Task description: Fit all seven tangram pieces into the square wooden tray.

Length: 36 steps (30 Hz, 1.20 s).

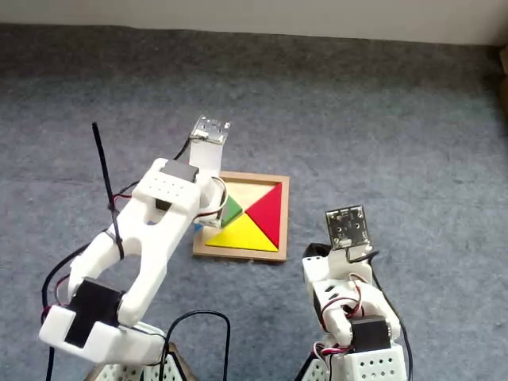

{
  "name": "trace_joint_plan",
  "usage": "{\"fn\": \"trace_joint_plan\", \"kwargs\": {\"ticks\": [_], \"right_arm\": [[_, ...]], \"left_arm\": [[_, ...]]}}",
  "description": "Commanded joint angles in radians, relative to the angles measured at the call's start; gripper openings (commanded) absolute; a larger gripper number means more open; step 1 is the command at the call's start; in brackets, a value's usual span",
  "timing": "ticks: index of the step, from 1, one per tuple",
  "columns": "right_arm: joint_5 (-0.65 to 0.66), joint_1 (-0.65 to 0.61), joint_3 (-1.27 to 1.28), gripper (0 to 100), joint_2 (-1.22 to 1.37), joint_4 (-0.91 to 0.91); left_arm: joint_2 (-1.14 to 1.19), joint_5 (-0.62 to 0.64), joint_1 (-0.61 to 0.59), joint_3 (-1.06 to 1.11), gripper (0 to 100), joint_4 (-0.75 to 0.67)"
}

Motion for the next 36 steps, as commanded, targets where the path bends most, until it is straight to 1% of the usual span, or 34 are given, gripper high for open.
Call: {"fn": "trace_joint_plan", "kwargs": {"ticks": [1,4,9,11,15,23,25,29,30,32,36], "right_arm": [[-0.002,0.013,0.154,0.5,-0.007,0.001],[-0.002,0.013,0.154,0.5,-0.007,0.001],[-0.002,0.013,0.154,0.5,-0.007,0.001],[-0.002,0.013,0.154,0.5,-0.007,0.001],[-0.002,0.013,0.154,0.5,-0.007,0.001],[-0.002,0.013,0.154,0.5,-0.007,-0.001],[-0.002,0.013,0.154,0.5,-0.007,-0.001],[-0.003,0.013,0.154,0.5,-0.008,-0.001],[-0.003,0.013,0.154,0.5,-0.008,-0.001],[-0.003,0.013,0.154,0.5,-0.008,-0.001],[-0.003,0.013,0.154,0.5,-0.008,-0.001]], "left_arm": [[0.031,0.011,0.019,-0.008,19,0.009],[0.053,0.011,0.019,-0.008,23,0.012],[0.015,0.011,0.019,-0.008,23,0.014],[-0.015,0.011,0.018,-0.008,23,0.038],[-0.096,0.011,0.015,-0.004,23,0.074],[-0.254,0.011,0.001,0.027,23,0.074],[-0.291,0.011,-0.051,0.039,23,0.074],[-0.329,-0.002,-0.234,0.047,23,0.075],[-0.329,-0.034,-0.278,0.042,23,0.075],[-0.329,-0.140,-0.358,0.041,23,0.074],[-0.329,-0.284,-0.444,0.044,23,0.072]]}}
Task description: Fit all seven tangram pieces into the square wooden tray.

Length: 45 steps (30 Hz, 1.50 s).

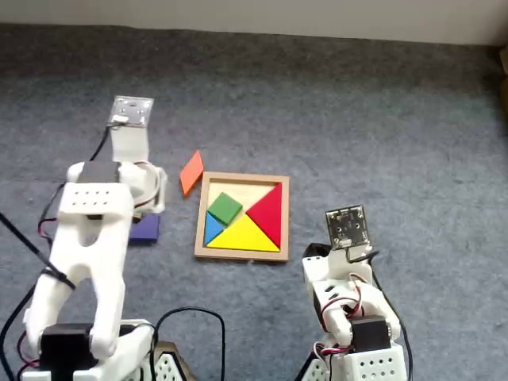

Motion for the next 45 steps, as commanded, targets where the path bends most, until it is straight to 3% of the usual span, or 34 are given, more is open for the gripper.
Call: {"fn": "trace_joint_plan", "kwargs": {"ticks": [1,11,22,45], "right_arm": [[-0.003,0.013,0.154,0.5,-0.008,-0.001],[-0.005,0.013,0.154,0.5,-0.008,-0.005],[-0.005,0.013,0.154,0.5,-0.008,-0.005],[-0.005,0.013,0.154,0.5,-0.008,-0.005]], "left_arm": [[-0.036,-0.118,-0.074,-0.008,23,0.008],[0.139,-0.377,-0.128,-0.090,23,0.008],[0.478,-0.405,-0.179,-0.317,23,0.009],[0.576,-0.555,-0.203,-0.329,23,0.066]]}}
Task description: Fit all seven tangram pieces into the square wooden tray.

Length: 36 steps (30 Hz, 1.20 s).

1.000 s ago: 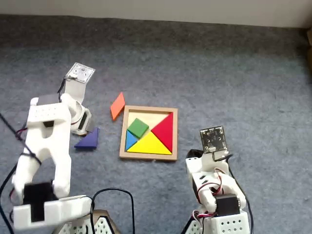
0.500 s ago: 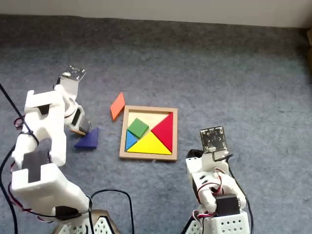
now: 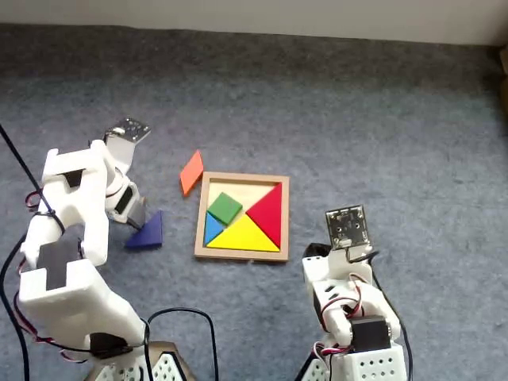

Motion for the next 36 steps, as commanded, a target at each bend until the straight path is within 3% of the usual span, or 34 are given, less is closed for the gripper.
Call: {"fn": "trace_joint_plan", "kwargs": {"ticks": [1,17,26,32,36], "right_arm": [[-0.005,0.013,0.154,0.5,-0.008,-0.005],[-0.005,0.015,0.154,0.5,-0.008,-0.005],[-0.005,0.015,0.154,0.5,-0.008,-0.005],[-0.005,0.015,0.154,0.5,-0.008,-0.005],[-0.005,0.015,0.154,0.5,-0.008,-0.005]], "left_arm": [[-0.001,-0.011,0.002,-0.042,23,0.011],[-0.001,-0.265,0.119,-0.044,23,0.011],[0.001,-0.270,0.125,-0.036,14,0.011],[-0.004,-0.265,0.124,-0.035,13,0.020],[-0.021,-0.264,0.133,-0.074,13,0.121]]}}
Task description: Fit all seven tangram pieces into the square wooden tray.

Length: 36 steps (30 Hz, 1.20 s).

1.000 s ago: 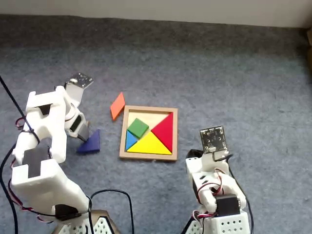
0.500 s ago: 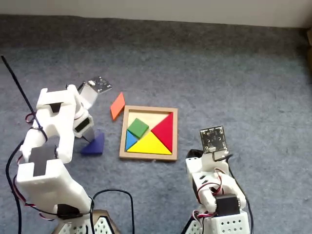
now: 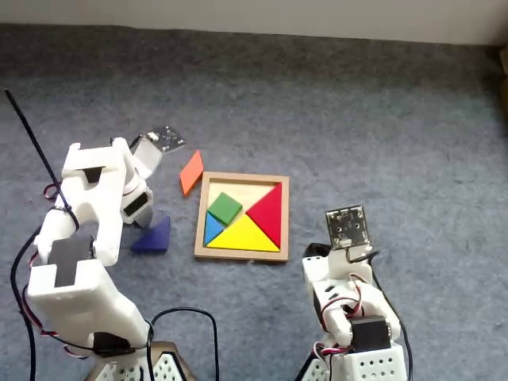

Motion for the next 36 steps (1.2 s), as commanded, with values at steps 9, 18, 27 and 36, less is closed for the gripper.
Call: {"fn": "trace_joint_plan", "kwargs": {"ticks": [9,18,27,36], "right_arm": [[-0.005,0.015,0.154,0.5,-0.008,-0.005],[-0.005,0.024,0.154,0.5,-0.008,-0.005],[-0.005,0.041,0.154,0.5,-0.010,-0.007],[-0.005,0.041,0.154,0.5,-0.010,-0.007]], "left_arm": [[-0.180,-0.002,0.150,-0.180,13,0.295],[-0.206,0.040,0.403,-0.185,13,0.224],[-0.125,0.137,0.573,-0.225,13,0.023],[0.203,0.135,0.581,-0.561,14,0.083]]}}
